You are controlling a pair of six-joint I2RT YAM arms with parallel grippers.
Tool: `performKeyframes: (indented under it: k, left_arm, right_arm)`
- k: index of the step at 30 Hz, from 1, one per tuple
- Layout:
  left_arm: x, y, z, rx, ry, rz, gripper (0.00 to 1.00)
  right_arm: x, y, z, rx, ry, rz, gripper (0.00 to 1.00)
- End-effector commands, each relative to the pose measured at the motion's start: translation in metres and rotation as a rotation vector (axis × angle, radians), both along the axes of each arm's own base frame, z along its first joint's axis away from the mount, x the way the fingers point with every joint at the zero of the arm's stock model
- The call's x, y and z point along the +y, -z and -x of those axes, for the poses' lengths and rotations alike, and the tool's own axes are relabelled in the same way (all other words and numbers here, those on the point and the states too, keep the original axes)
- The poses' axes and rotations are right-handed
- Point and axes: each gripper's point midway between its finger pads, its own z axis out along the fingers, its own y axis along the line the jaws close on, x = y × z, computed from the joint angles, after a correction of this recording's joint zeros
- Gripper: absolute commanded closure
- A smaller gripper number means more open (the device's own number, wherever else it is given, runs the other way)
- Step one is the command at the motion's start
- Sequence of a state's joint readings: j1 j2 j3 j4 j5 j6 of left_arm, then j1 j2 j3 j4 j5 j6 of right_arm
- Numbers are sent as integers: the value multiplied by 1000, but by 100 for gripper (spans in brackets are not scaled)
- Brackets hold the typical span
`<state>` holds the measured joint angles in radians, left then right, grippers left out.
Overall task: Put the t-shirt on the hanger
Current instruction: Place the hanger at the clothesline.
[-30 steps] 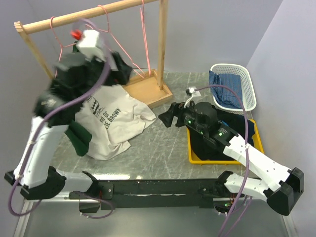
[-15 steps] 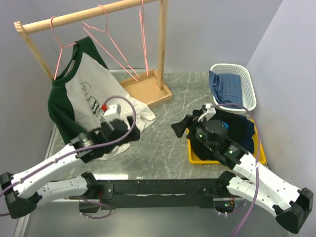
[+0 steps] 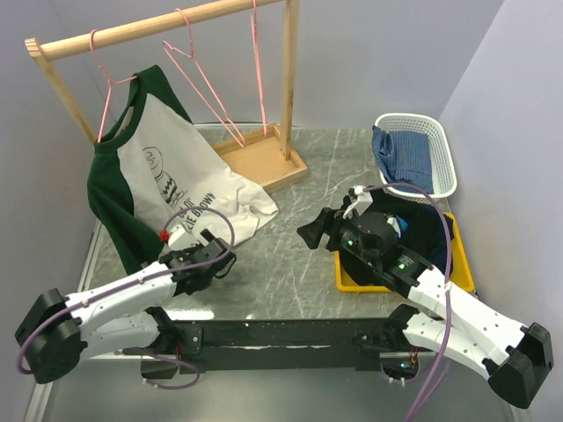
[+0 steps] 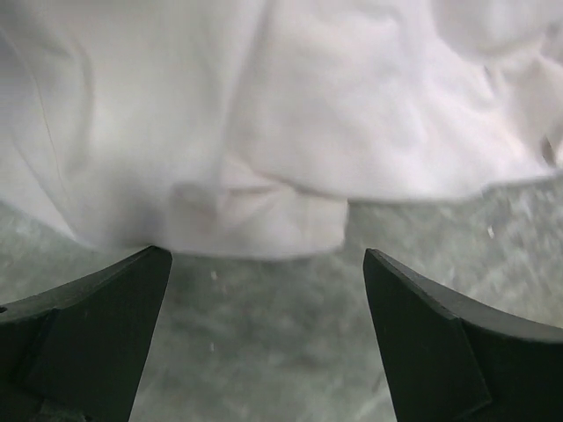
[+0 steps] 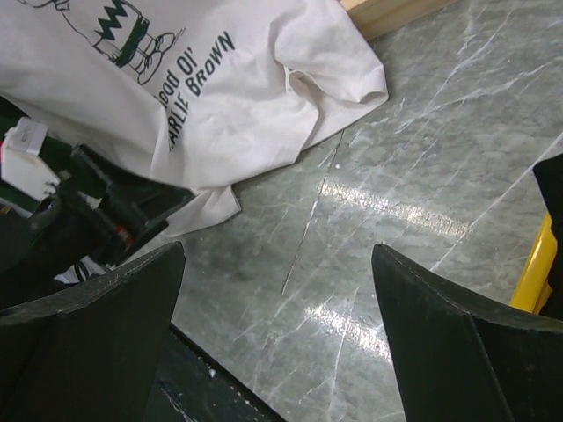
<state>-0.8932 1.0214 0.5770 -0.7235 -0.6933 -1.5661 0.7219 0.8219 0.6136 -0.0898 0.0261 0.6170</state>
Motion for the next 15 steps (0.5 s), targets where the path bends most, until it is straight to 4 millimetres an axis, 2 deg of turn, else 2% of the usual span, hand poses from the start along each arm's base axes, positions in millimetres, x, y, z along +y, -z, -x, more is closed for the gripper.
performKeyframes:
  k: [1,3,8,9,10,11,12,14,15]
  left_arm:
    - [1,9,-28,-46,-64,62,4]
    - [7,13,-37,-33,-80,29,4]
    - [-8,10,-62,-40,-47,-5,4]
    - [-10,17,-65,-17,-42,-33,2]
    - [-15,11,-73,-26,-46,-38,5]
    - [-16,13,-75,-16,-46,-53,12]
    - [-14,23,-74,24,-53,-94,18]
    - [-21,20,-83,20,-43,-106,45]
    - [-21,25,-84,34,-44,-119,55]
  right_arm:
    - [5,-5,-1,-24,-21,-22,5]
    - [4,-3,-1,-23,-19,-16,5]
    - [5,-4,-1,-27,-25,-11,5]
    - [5,-4,-2,-27,-25,-11,5]
    - [5,-3,-2,-29,-25,-11,5]
    - [6,-3,-3,-29,-25,-11,5]
    - [8,-3,0,-25,-44,-15,5]
    - [10,-4,0,-26,-51,-15,6]
    - [11,-4,0,-25,-60,-16,6]
